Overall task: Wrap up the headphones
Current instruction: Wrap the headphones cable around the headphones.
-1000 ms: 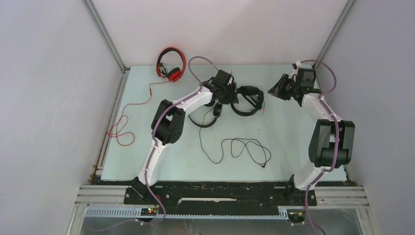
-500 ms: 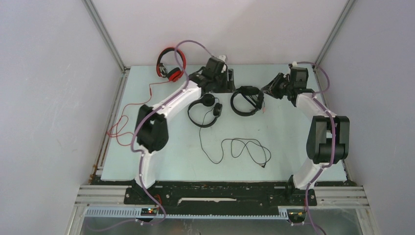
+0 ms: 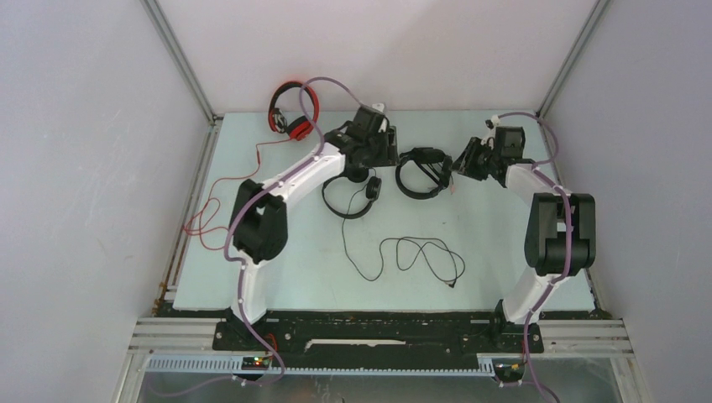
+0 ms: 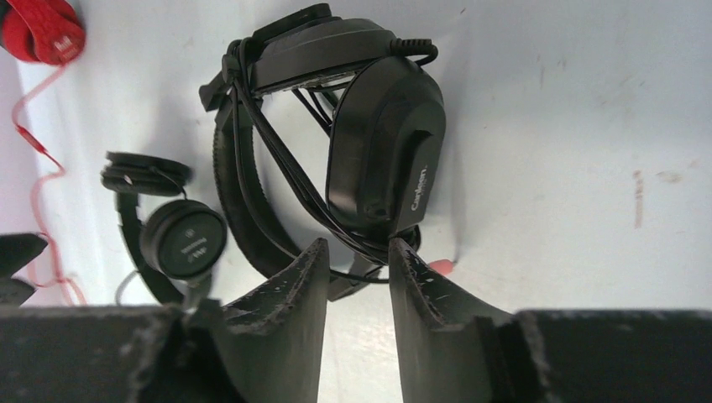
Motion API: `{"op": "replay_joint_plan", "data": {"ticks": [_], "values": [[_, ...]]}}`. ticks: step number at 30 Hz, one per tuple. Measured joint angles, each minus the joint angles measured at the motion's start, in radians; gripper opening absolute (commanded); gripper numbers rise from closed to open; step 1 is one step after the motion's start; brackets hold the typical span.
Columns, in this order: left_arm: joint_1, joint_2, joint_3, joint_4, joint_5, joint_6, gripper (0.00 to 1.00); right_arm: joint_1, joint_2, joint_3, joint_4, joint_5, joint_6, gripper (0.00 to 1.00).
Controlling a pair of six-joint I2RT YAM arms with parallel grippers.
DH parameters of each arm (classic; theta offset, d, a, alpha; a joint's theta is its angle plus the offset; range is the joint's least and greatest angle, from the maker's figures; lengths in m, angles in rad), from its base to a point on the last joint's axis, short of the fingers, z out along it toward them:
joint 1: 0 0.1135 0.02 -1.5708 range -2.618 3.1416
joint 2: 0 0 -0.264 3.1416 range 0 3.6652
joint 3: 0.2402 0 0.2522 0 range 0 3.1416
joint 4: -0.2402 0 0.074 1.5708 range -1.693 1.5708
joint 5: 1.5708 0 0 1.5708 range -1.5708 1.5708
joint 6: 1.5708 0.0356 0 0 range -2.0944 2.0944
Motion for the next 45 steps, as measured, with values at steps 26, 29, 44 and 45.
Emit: {"op": "replay_joint_plan", "data": {"ticks": [26, 29, 44, 45], "values": [[-0.045, 0.245, 0.089, 0.031, -0.081, -0.268, 0.61, 0.191, -0.005, 0.264, -0.282, 0.158, -0.729, 0.38], [-0.045, 0.266, 0.105, 0.035, -0.081, -0.270, 0.61, 0.185, 0.021, 0.306, -0.311, 0.157, -0.747, 0.38], [-0.045, 0.319, 0.112, 0.077, -0.079, -0.314, 0.36, 0.168, 0.100, 0.319, -0.400, 0.159, -0.807, 0.21], [-0.045, 0.319, 0.112, 0.082, -0.077, -0.318, 0.26, 0.166, 0.100, 0.314, -0.396, 0.159, -0.811, 0.17]]}}
